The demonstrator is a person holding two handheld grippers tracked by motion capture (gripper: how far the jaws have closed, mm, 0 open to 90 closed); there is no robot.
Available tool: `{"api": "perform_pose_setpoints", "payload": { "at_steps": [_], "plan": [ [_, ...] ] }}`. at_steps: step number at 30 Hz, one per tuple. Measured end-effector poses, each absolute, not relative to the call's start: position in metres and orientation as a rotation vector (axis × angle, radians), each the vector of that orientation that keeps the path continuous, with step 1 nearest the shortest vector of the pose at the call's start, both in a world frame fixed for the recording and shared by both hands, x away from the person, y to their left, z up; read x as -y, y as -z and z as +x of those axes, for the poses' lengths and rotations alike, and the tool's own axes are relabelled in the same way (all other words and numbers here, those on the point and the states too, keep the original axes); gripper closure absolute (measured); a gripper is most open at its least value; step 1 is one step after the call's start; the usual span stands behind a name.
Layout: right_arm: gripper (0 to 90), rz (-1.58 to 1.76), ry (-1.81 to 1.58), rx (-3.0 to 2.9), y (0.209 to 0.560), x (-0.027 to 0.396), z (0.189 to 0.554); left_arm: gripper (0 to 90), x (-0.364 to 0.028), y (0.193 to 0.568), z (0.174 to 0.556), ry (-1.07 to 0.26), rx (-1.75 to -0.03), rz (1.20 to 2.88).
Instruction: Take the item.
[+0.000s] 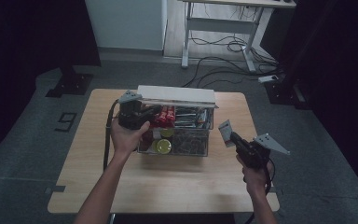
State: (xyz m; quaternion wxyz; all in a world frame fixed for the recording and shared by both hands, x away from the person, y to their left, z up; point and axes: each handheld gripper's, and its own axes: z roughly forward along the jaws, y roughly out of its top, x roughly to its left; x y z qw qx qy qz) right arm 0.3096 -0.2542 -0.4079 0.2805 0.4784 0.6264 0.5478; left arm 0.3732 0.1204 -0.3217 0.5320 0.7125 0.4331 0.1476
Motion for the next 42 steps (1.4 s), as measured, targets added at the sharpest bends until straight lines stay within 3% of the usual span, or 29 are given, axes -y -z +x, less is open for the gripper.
{"api": "perform_pose_setpoints", "payload": {
  "at_steps": [42],
  "plan": [
    [89.3,1.413,-1.411,-1.742,0.478,0.25,0.329,89.9,-0.119,0.323,0.373,-0.347,-1.034,1.7]
  ]
}}
